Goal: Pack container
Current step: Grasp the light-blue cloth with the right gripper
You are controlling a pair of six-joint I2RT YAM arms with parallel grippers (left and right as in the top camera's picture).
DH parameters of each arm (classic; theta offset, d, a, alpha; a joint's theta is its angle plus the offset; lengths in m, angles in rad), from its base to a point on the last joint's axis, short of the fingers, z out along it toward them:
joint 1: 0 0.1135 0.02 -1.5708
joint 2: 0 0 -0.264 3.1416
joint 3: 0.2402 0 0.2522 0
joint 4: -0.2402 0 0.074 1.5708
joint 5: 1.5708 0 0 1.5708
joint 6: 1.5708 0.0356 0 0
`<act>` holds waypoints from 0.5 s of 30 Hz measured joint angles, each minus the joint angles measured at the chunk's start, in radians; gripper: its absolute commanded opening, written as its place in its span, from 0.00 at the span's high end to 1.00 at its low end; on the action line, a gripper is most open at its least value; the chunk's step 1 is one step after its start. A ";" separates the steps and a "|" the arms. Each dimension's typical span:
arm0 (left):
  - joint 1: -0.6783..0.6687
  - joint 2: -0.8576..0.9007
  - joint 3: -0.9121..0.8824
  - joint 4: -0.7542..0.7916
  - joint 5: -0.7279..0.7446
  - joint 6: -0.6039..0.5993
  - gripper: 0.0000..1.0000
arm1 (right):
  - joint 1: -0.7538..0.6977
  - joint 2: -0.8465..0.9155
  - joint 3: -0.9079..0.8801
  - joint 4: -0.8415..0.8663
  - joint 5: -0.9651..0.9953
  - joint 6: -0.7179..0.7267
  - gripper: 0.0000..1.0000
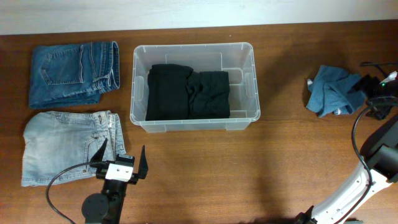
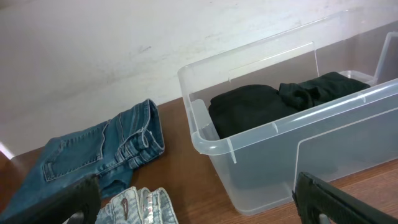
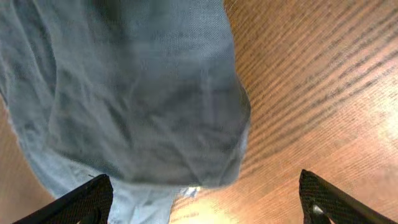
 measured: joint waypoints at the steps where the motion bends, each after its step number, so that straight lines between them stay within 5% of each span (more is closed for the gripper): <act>1: 0.000 0.000 0.000 0.000 0.000 0.000 0.01 | 0.004 0.000 -0.007 0.008 0.001 0.000 0.10; 15: 0.000 0.000 0.000 0.000 0.000 0.000 0.01 | 0.083 0.050 -0.023 0.092 0.016 -0.003 0.07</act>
